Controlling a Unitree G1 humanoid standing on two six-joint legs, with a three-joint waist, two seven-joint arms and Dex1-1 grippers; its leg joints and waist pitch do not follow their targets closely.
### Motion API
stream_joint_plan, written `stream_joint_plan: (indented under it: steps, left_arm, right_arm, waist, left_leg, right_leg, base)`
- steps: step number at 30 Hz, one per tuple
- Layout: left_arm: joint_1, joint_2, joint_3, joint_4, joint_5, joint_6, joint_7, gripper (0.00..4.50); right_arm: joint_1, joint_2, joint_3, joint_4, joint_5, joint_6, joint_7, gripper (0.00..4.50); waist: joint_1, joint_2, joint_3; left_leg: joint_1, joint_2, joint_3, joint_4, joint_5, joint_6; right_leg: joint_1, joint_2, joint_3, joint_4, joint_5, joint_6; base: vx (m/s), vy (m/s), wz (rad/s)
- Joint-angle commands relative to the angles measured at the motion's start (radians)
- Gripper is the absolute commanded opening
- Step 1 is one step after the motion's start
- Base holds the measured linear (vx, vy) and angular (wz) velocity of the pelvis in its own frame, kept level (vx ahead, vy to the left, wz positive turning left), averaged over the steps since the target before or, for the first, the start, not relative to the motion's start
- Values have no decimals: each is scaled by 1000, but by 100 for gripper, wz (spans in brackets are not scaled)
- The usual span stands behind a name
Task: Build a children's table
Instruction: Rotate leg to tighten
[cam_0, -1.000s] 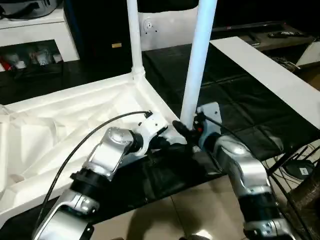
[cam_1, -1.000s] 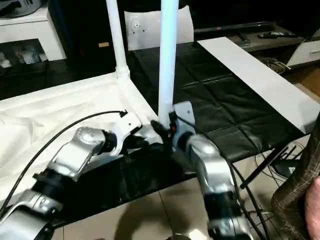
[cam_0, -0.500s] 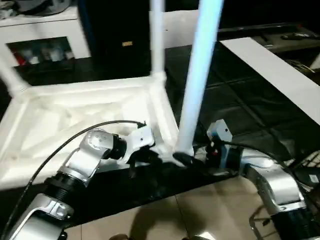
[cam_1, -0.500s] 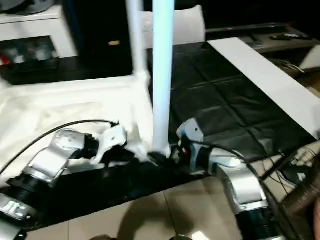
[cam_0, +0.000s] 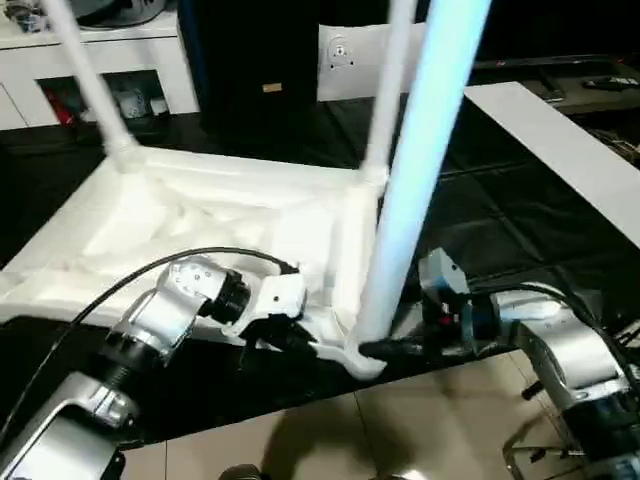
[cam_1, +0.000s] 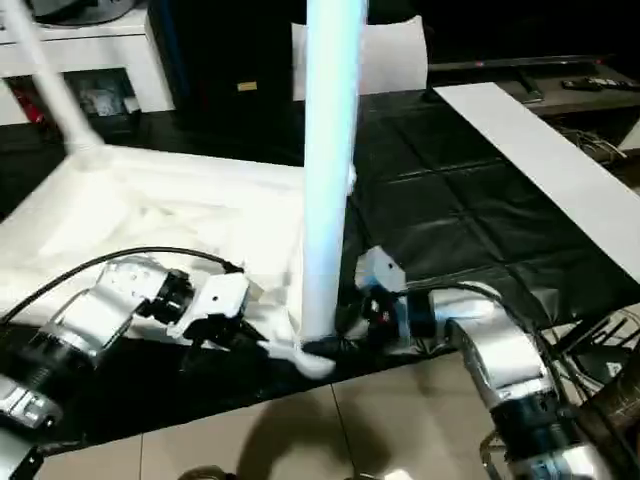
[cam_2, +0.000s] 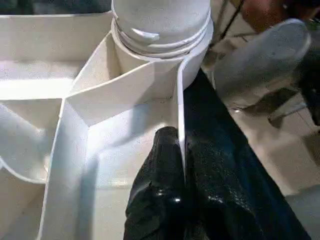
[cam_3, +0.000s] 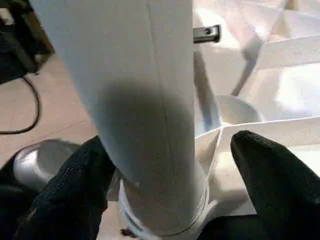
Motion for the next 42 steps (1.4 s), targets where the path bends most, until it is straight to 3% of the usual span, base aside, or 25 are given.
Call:
stream_joint_plan:
  steps: [1,19,25,29,31,33,34,36,38,40,42]
  left_arm:
    - [-23,-6,-43,-3,14,-29,-47,0]
    - [-58,-10,-51,70,22,-84,-69,0]
    - [-49,-20,-23,64,-3,-34,-42,0]
    - [-49,-33,8,67,-3,33,30,0]
    - [-49,-49,35,65,0,97,104,0]
    - [-49,-57,46,62,-2,125,132,0]
    - [-47,-81,76,46,-12,195,199,0]
    - [-45,-104,98,28,-18,246,252,0]
    - [-44,-144,125,11,-23,310,329,0]
    - [-60,-225,176,14,-17,404,495,0]
    - [-63,-243,188,14,-14,425,533,0]
  right_arm:
    - [-23,-9,16,3,13,-5,24,360]
    - [-59,-14,64,31,32,34,120,215]
    - [-41,14,48,6,54,74,80,202]
    - [-28,57,29,-14,56,102,-15,202]
    - [-23,106,24,-10,16,106,-130,201]
    - [-23,125,23,-4,-3,106,-176,200]
    - [-31,184,13,15,-41,131,-297,198]
    - [-41,233,-1,28,-51,167,-384,196]
    - [-67,306,-21,54,-58,211,-500,196]
    - [-116,403,-43,117,-91,243,-670,195]
    - [-125,422,-50,131,-100,248,-707,195]
  waist:
    - [-4,-10,-66]
    - [7,-10,-68]
    - [8,-10,-67]
    - [6,-9,-63]
    - [-1,-9,-55]
    - [-7,-10,-54]
    - [-18,-11,-52]
    - [-33,-13,-54]
    - [-50,-10,-57]
    - [-66,-8,-59]
    - [-70,-10,-61]
  left_leg:
    - [1,45,-5,-62,-99,76]
    - [2,45,-6,-60,-101,64]
    - [2,45,-5,-60,-106,59]
    - [4,43,-6,-64,-138,43]
    - [7,39,-7,-67,-183,22]
    - [7,37,-10,-69,-197,6]
    - [1,33,-13,-72,-200,-8]
    - [-5,30,-18,-73,-200,-14]
    - [-4,33,-19,-73,-189,-11]
    - [-5,31,-17,-70,-171,-8]
    - [-2,28,-14,-65,-161,-1]
  right_leg:
    - [58,-73,60,-65,-123,-220]
    - [57,-73,58,-65,-138,-215]
    - [57,-74,58,-66,-151,-213]
    - [55,-74,58,-76,-225,-194]
    - [49,-74,57,-90,-344,-156]
    - [49,-74,55,-92,-402,-138]
    - [51,-74,52,-97,-459,-111]
    - [56,-74,48,-101,-482,-87]
    - [52,-72,51,-95,-430,-106]
    - [51,-70,51,-90,-367,-140]
    - [51,-69,52,-92,-348,-151]
  base:
    - [0,0,0]
    - [0,0,0]
    - [0,0,0]
    - [0,0,0]
    - [0,0,0]
    - [0,0,0]
    - [0,0,0]
    - [0,0,0]
    - [0,0,0]
    - [0,0,0]
    - [0,0,0]
